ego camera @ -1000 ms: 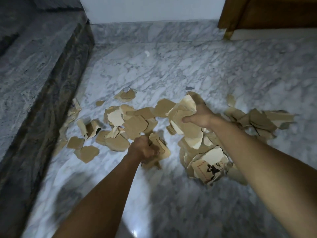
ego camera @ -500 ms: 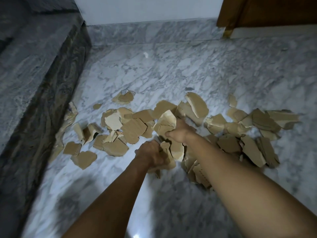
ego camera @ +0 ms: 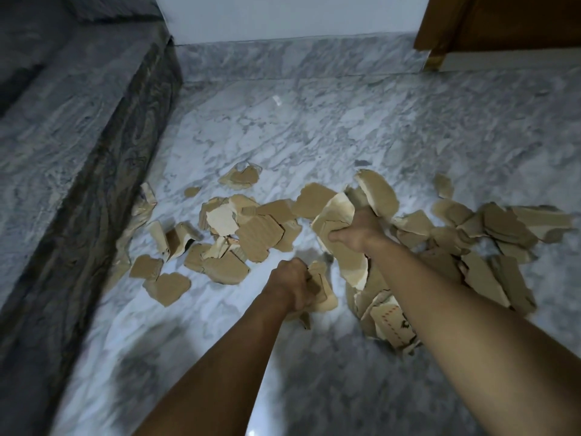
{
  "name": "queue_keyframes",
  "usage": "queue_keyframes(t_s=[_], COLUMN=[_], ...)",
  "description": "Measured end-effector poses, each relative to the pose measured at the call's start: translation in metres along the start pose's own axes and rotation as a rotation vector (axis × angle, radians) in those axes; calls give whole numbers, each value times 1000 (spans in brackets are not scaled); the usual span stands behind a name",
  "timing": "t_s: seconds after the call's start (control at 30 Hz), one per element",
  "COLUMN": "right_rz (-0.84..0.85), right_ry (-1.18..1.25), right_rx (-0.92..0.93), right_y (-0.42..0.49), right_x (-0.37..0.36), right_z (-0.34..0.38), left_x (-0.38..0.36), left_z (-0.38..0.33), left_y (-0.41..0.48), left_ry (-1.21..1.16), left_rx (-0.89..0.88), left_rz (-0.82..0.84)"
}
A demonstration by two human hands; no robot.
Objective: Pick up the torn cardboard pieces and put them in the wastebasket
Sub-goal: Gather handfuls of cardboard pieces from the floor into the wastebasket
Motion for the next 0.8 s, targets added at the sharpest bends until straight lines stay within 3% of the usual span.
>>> queue_keyframes(t_s=[0.13,0.27,0.37,0.53,0.7,0.8], right_rz=[-13,19,19,138,36,109], right_ry=[25,-54,-258,-305,-261,-373], right_rx=[46,188,280,193,193,185], right_y=[-1,-9,-24,-22,22,44], right_x=[-3,-22,-34,-38,5,0], right_z=[4,17,26,34,87,102], left_x=[50,102,96,88,91,87], left_z=[27,76,75,83,72,73], left_y=[1,16,23,34,26,29], left_ry=[-237,-148,-72,-40,-66,-49], left_rx=[-30,99,88,106,44,15], left_rz=[-144,-274,-220,-273,-321,-332])
Point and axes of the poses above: each hand's wrist, its own y-axis towards the middle knuckle, its own x-axis out of the back of the hand, z = x × y, the point moved 9 cm from there along y, towards the middle knuckle, and after that the axes turned 8 degrees about y, right-handed, at the moved point
